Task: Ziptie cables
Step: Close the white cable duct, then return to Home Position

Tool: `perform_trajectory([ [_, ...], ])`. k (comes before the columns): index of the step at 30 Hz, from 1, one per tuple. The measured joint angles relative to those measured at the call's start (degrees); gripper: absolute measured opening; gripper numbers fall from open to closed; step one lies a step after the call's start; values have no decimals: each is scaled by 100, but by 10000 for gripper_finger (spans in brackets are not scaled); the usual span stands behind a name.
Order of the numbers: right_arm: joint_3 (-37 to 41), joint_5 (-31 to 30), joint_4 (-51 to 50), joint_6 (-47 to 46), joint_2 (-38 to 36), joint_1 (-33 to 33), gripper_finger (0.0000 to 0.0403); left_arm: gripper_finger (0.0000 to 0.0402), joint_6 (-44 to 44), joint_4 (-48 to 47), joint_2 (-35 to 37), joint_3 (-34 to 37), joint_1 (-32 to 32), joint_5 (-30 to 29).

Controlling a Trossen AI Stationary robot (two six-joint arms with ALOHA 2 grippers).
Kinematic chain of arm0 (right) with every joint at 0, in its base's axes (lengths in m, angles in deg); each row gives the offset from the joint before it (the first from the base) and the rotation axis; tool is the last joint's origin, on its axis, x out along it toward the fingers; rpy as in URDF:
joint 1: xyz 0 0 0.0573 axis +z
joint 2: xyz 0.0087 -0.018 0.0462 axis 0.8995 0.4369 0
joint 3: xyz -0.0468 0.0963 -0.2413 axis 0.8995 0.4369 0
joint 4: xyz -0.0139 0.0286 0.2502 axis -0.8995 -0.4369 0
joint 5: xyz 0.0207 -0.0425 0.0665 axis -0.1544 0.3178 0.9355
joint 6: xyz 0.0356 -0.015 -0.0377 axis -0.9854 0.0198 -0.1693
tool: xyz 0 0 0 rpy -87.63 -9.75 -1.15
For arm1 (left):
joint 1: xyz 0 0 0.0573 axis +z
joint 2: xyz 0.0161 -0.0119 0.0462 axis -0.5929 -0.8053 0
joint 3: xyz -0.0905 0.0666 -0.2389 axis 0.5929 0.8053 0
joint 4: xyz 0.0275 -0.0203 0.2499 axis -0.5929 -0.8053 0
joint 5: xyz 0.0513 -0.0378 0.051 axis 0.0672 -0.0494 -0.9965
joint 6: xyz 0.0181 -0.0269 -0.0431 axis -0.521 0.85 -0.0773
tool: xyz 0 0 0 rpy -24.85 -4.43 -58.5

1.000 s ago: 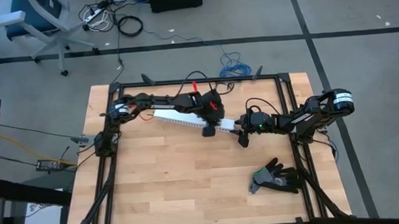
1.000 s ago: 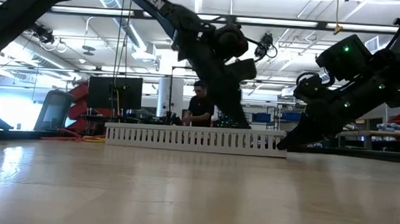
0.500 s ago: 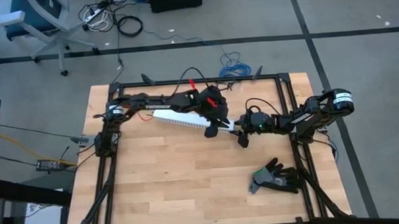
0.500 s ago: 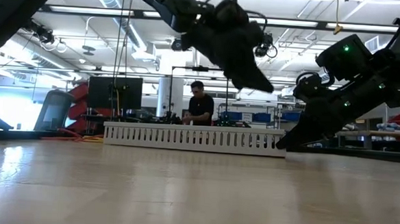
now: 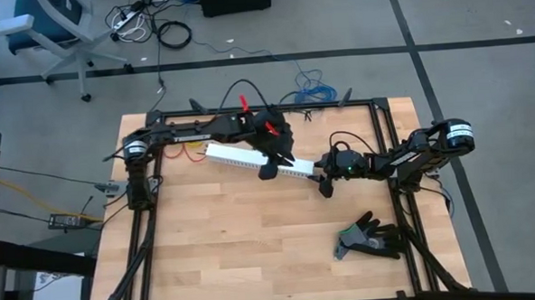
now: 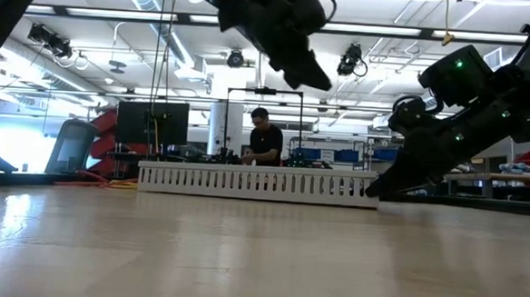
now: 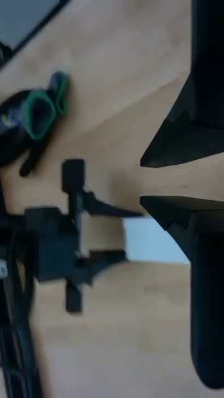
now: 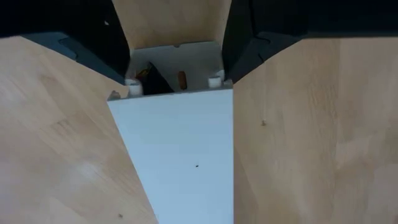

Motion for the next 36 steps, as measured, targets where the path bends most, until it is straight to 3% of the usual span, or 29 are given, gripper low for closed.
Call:
perform_trajectory([
  [7,0,74,53,-12,0,-6,291,94,68,-218,1005,806,2,-1339],
  [13,0,139,-79,224,-380,-9,330,94,630,771,2493,2410,4,-1980],
  [18,-2,132,-855,363,-1266,-81,332,94,1096,2307,3551,4154,3,-2279],
  [23,-151,124,-2762,380,-2779,-181,321,94,1538,3370,4062,5449,44,-2558],
  [27,-852,94,-5043,256,-4059,-236,300,94,1893,3800,4208,5995,52,-2556],
  [30,-1332,85,-6082,99,-4726,-236,264,90,1988,3690,4227,6059,52,-2554],
  [33,-1523,104,-6367,239,-5130,-170,192,65,1986,3516,4233,6061,52,-2622],
  [36,-1521,143,-6411,342,-5280,-91,93,17,1927,3476,4276,6063,52,-2659],
])
